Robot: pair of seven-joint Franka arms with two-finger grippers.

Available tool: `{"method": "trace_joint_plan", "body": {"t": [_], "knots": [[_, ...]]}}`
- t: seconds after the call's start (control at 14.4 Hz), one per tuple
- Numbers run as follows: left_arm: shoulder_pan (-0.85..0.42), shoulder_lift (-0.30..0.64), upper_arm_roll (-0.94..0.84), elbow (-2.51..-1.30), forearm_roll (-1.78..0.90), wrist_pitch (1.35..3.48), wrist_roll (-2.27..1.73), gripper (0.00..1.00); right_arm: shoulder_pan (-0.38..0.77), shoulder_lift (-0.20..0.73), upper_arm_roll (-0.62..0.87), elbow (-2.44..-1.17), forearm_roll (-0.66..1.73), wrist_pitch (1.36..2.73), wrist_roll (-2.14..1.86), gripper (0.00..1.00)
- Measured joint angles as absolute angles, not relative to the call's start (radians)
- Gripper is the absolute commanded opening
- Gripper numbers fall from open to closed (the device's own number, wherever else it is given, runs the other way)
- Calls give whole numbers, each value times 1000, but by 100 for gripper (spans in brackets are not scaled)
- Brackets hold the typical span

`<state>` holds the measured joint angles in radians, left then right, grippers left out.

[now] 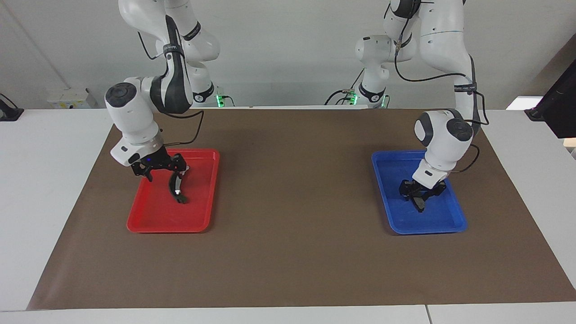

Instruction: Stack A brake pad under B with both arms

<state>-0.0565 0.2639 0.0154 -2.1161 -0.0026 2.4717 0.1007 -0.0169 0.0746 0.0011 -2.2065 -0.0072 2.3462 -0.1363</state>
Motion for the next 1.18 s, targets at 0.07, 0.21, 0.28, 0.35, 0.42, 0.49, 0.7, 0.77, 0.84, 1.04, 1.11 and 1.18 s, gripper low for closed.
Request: {"method": "trace_joint_plan", "body": {"t": [0.07, 0.21, 0.28, 0.35, 0.42, 0.49, 0.7, 0.77, 0.84, 1.04, 1.11, 1.18], "knots": [[-55, 255, 16, -2111, -2, 2451, 101, 3, -17, 84, 1, -2224, -3, 2376, -143, 100], [-48, 246, 17, -2111, -2, 2433, 101, 1, -17, 92, 1, -2244, -2, 2402, -151, 100], [-46, 242, 17, -2110, -3, 2421, 101, 1, -17, 94, 1, -2255, -1, 2418, -155, 100], [-46, 233, 15, -2100, -3, 2395, 101, 1, -18, 99, 1, -2266, -1, 2428, -159, 100], [-48, 219, 11, -2080, -3, 2352, 101, 1, -22, 110, 0, -2275, -1, 2439, -160, 100], [-56, 205, 5, -2050, -6, 2304, 100, 1, -25, 122, -2, -2279, -1, 2449, -161, 100], [-139, 185, -3, -1962, -38, 2222, 87, 1, -31, 140, -2, -2279, -1, 2458, -164, 99], [-182, 185, -4, -1951, -50, 2221, 65, 1, -31, 140, -2, -2279, -1, 2458, -165, 95], [-234, 185, -6, -1948, -57, 2221, 18, 1, -30, 140, -1, -2279, -1, 2458, -165, 93], [-423, 187, -10, -1948, -60, 2228, -174, 1, -31, 142, -1, -2281, -1, 2458, -166, 85], [-477, 188, -11, -1948, -60, 2239, -225, 1, -31, 143, -1, -2281, -1, 2458, -166, 78], [-521, 192, -11, -1948, -60, 2254, -259, 1, -31, 145, -1, -2281, -1, 2458, -166, 68]]}}
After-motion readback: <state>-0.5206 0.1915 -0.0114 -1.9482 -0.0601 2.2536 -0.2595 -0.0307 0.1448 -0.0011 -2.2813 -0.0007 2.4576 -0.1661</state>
